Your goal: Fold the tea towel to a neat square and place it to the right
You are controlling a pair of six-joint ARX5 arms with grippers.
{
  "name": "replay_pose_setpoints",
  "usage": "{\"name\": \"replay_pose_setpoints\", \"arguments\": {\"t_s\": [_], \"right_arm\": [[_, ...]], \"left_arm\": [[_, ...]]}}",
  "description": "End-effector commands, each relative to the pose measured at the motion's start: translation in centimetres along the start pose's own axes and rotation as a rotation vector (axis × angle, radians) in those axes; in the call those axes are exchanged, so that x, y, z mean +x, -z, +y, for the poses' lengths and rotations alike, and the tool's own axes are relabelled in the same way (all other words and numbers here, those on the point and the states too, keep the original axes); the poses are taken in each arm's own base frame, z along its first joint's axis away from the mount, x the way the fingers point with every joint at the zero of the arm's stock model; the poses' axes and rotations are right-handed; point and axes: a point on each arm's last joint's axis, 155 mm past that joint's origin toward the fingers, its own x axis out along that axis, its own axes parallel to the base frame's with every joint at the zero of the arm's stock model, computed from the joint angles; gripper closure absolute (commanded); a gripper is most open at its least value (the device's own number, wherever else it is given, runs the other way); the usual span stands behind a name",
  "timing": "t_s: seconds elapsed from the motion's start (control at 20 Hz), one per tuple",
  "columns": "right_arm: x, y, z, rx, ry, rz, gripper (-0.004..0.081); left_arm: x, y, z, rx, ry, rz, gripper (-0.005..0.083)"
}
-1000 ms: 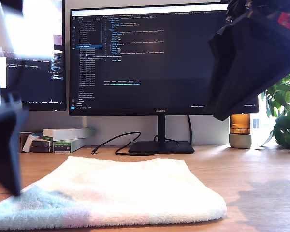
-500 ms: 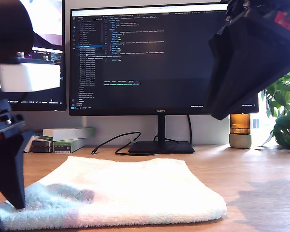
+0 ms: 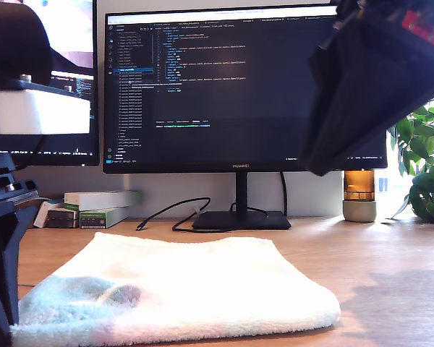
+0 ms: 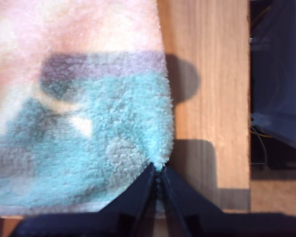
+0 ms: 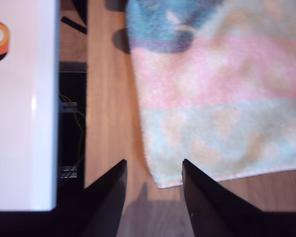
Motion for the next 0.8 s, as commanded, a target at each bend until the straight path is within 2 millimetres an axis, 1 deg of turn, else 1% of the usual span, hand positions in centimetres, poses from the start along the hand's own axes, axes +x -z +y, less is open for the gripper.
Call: {"name": "replay_pose_setpoints", "arguments": {"t_s": [0.0, 0.05, 0.2, 0.35, 0.6, 0.75], "right_arm": [[0.9, 0.4, 1.2, -0.003, -0.043, 0.02, 0.0424], [1.0, 0.4, 1.6, -0.008, -0.055, 0.028, 0.0401], [1.7, 0.7, 2.0, -0.013, -0.077, 0.048, 0.0381], [2.5, 0.6, 1.8, -0.012, -0.084, 0.054, 0.0381], [4.6, 1.0, 1.7, -0.006, -0.11, 0.082, 0.0381], [5.8, 1.2, 1.6, 0.002, -0.123, 0.097, 0.0381]], "left_arm": [[0.3, 0.6, -0.5, 0.001, 0.034, 0.035, 0.0794], [-0.1, 0.2, -0.2, 0.001, 0.034, 0.033, 0.0794], [-1.8, -1.1, 0.7, -0.021, 0.036, 0.024, 0.0794], [-3.4, -2.9, 1.4, -0.047, 0.041, -0.012, 0.0794], [-5.9, -5.4, 2.6, -0.069, 0.038, -0.068, 0.0794], [-7.2, -6.5, 3.4, -0.078, 0.022, -0.093, 0.0794]]}}
